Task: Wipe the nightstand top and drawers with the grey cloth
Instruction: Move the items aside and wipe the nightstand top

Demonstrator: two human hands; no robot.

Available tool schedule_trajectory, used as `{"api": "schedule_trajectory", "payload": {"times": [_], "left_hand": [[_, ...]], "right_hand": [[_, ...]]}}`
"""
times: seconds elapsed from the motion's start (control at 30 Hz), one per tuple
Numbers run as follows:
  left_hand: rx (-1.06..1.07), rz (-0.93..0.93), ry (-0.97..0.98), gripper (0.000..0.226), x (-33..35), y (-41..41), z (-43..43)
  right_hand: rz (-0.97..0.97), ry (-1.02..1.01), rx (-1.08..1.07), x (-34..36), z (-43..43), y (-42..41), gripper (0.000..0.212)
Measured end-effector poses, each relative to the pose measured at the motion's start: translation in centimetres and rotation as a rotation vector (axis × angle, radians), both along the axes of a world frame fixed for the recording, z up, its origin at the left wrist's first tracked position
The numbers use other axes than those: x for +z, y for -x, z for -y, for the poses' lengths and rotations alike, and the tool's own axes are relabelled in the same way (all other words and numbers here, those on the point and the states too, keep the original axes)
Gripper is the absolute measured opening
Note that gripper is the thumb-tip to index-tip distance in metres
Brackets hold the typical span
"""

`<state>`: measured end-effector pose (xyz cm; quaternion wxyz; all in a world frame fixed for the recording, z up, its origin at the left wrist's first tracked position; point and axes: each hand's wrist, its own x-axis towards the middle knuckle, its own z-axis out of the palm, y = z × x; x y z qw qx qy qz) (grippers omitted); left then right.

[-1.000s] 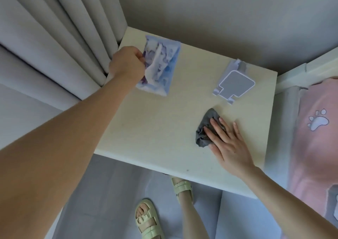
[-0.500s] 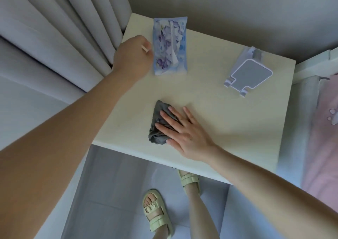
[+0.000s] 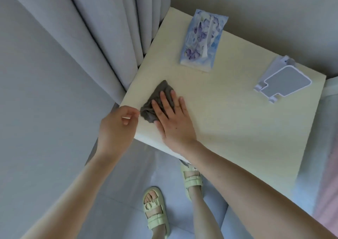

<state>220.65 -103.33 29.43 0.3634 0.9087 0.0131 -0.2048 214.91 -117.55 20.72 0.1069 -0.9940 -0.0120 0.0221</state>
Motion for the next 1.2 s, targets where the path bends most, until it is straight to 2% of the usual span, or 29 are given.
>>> {"api": "schedule_trajectory", "payload": {"times": [0.07, 0.13, 0.2, 0.33, 0.53, 0.63, 0.8, 0.87, 0.93, 1.03, 1.13, 1.2], "left_hand": [[0.059, -0.017, -0.013, 0.016, -0.2, 0.3, -1.6], [0.095, -0.036, -0.022, 0.016, -0.4, 0.4, -3.0], [0.121, -0.054, -0.031, 0.016, -0.6, 0.4, -4.2], [0.208, -0.052, -0.026, 0.015, -1.0, -0.2, -5.7], [0.265, -0.056, -0.008, 0.014, -0.4, 0.8, -7.3], [0.253, -0.077, -0.009, 0.015, -0.3, 1.8, -7.8], [0.155, -0.115, -0.039, 0.013, 0.5, 3.4, -6.7], [0.087, -0.108, -0.052, 0.013, 1.2, 4.0, -5.7], [0.042, -0.102, -0.032, 0.012, 2.0, 4.6, -4.6], [0.007, -0.216, 0.115, 0.013, 3.3, 5.6, -3.1], [-0.108, -0.425, 0.333, 0.017, 5.3, 7.1, -1.6], [-0.185, -0.52, 0.425, 0.011, 6.8, 8.4, -0.1]], "right_hand": [[-0.062, 0.009, 0.232, 0.6, 0.3, 2.6, 0.049], [-0.077, 0.059, 0.363, 0.9, 2.7, 2.0, 0.048], [-0.064, 0.088, 0.309, 0.6, 4.3, -1.5, 0.051], [-0.058, -0.026, -0.095, 0.2, 2.2, -7.3, 0.057], [-0.007, -0.063, 0.122, 0.5, -6.6, -1.5, 0.045], [0.001, -0.037, 0.132, 0.3, -5.7, -0.9, 0.044], [-0.137, 0.121, 0.224, 0.3, -1.3, 9.0, 0.045], [-0.147, 0.116, 0.179, 1.4, -0.5, 11.1, 0.042], [-0.109, -0.111, 0.0, 4.4, -0.8, 11.1, 0.045], [-0.107, -0.851, -0.588, 10.8, -0.8, 11.0, 0.044], [-0.291, -1.434, -1.088, 14.7, 1.2, 12.4, 0.047], [-0.371, -1.685, -1.27, 16.1, 2.1, 13.4, 0.044]]}}
